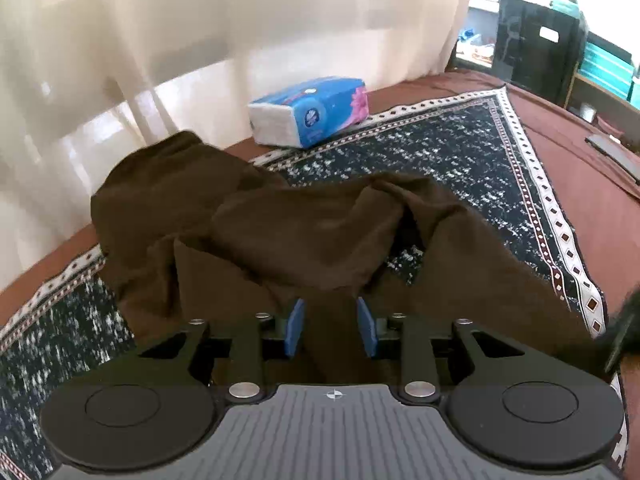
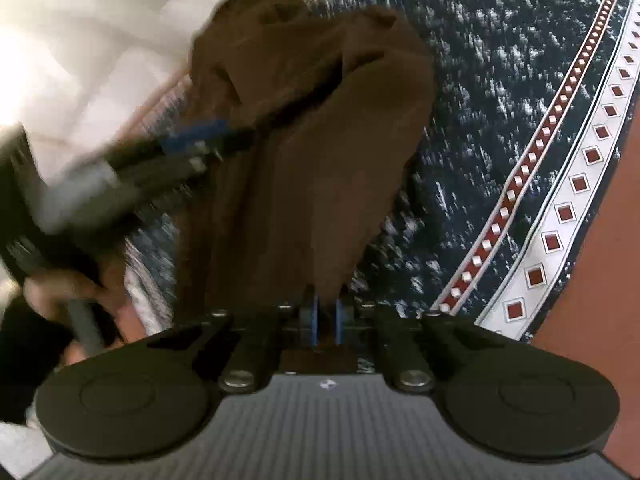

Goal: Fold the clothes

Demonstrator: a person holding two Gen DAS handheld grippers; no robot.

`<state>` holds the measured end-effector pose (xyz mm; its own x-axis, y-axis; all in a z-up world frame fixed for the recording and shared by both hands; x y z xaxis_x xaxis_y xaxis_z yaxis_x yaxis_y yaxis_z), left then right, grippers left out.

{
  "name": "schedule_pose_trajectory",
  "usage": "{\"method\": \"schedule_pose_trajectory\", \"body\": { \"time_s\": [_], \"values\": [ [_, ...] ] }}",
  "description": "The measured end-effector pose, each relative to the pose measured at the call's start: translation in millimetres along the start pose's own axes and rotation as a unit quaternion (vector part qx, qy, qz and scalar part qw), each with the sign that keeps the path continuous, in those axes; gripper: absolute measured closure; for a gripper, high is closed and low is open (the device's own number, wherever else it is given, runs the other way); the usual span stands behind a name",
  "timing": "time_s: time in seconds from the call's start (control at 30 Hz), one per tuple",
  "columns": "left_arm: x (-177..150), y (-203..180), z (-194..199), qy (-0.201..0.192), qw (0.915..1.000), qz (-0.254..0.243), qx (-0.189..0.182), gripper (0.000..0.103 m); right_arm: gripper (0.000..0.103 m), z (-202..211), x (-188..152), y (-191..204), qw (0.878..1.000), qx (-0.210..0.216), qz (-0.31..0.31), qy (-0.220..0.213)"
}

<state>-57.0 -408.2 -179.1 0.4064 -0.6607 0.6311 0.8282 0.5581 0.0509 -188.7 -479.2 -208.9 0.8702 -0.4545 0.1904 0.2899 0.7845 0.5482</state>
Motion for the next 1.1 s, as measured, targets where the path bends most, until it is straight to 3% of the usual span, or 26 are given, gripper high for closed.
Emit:
{"method": "schedule_pose_trajectory", "body": {
  "time_s": [0.13,0.33,0.53,0.73,0.8,0.83,0.97,1.1],
  "values": [
    [4.2,-5.1,-0.7,-0.010,0.9998,-0.015,0.000,0.053,0.094,75.7,43.9,30.0,0.994,0.065,0.014,-0.087],
    [11.9,-12.8,-2.9,-0.023,0.9989,-0.032,0.026,0.050,0.094,180.1,95.7,81.7,0.970,0.152,0.055,-0.182],
    [13.8,-15.3,-10.4,-0.019,0.9987,-0.027,0.038,0.048,0.094,232.8,125.0,112.6,0.949,0.213,0.071,-0.221],
    [14.8,-18.1,-17.8,-0.018,0.9965,-0.035,0.074,0.044,0.094,260.7,138.6,133.9,0.938,0.231,0.102,-0.237],
    [14.7,-7.9,-20.0,-0.014,0.9958,-0.010,0.090,0.070,0.094,264.9,137.0,135.1,0.937,0.228,0.110,-0.239],
    [13.0,2.7,-18.6,-0.014,0.9963,0.019,0.083,0.092,0.094,267.7,136.6,135.5,0.937,0.227,0.113,-0.240],
    [-1.5,48.6,-11.0,-0.015,0.9900,0.127,0.060,0.096,0.094,265.0,130.7,125.4,0.940,0.217,0.111,-0.237],
    [-17.6,72.3,-10.1,-0.005,0.9871,0.153,0.048,0.096,0.094,255.1,95.0,102.3,0.954,0.205,0.102,-0.196]
  ]
}}
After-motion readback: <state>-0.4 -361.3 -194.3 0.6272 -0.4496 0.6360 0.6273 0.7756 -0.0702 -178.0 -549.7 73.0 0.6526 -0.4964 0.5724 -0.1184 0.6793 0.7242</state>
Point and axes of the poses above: each gripper's, at about its wrist camera, not at the fingertips, and z roughly against the way its jaws point, y to its left, x to its top, the point moved 7 cm from there along -z, roughly the way its jaws point, and after that the axes turned 3 degrees about y, right-handed, at the moved point
